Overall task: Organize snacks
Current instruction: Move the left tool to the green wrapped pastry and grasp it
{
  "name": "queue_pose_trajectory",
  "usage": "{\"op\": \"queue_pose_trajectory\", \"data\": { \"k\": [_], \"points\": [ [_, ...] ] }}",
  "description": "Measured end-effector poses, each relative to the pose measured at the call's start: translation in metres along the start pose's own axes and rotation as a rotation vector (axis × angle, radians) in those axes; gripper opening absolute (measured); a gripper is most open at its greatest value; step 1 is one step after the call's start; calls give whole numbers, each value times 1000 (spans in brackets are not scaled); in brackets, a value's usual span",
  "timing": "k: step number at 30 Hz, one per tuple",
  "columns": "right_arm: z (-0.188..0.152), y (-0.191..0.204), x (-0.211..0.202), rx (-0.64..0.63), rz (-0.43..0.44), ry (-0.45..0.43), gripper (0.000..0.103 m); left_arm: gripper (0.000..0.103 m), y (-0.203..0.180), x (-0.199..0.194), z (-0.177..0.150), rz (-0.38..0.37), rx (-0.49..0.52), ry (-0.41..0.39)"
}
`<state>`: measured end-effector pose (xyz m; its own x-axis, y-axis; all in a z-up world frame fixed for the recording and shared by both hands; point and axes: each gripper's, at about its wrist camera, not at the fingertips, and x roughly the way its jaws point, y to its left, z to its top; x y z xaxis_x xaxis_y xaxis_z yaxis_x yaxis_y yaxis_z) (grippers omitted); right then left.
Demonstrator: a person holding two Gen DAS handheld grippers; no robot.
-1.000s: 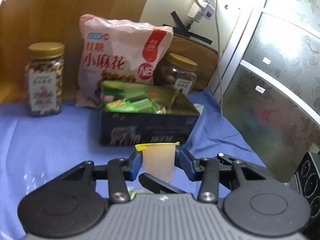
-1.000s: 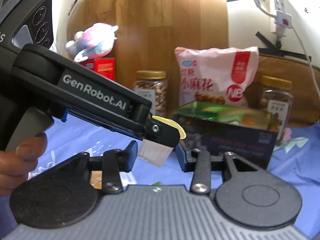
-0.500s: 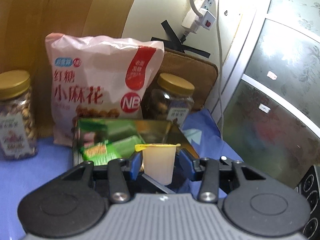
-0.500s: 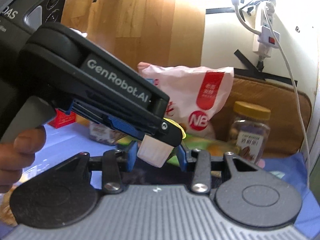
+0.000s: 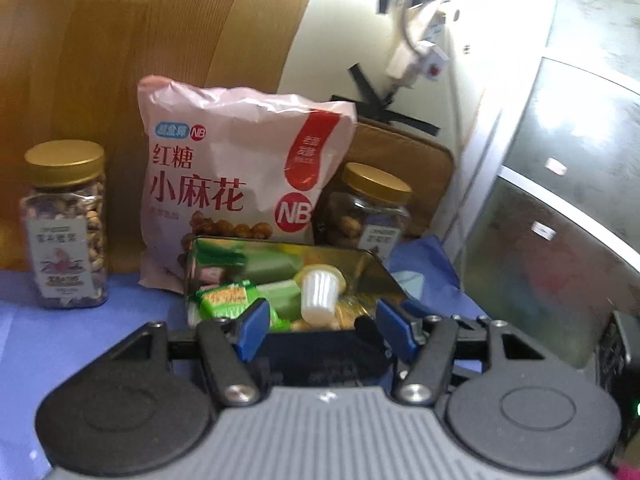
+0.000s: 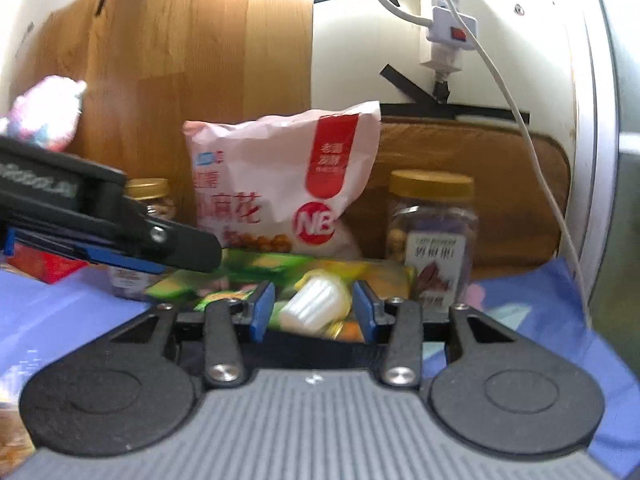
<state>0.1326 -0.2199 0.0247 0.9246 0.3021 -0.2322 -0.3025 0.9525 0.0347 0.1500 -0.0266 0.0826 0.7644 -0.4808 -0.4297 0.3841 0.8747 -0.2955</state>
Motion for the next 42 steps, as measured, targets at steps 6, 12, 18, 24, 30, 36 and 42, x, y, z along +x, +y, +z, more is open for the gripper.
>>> {"op": "queue_pose_trajectory", "data": {
  "k": [6,12,18,24,30,36,42],
  "points": [
    [-34,12,-32,73,191,176,70,63,-1,-47,-40,-28,41,26],
    [-61,49,-51,-37,288,324,85,63,15,-64,-69,-28,-44,85],
    [-72,79,-49,-182,272,350,89,63,23,-71,-83,-30,-90,117],
    [-71,83,-44,-168,289,343,73,63,34,-83,-84,-2,-118,97],
    [-74,86,-53,-167,308,322,56,63,46,-81,-84,-18,-173,127],
    [-73,83,-51,-151,319,323,58,63,32,-66,-91,-40,-134,187],
    [-74,80,-51,-129,325,316,58,73,19,-42,-99,-34,-94,269]
  ]
}}
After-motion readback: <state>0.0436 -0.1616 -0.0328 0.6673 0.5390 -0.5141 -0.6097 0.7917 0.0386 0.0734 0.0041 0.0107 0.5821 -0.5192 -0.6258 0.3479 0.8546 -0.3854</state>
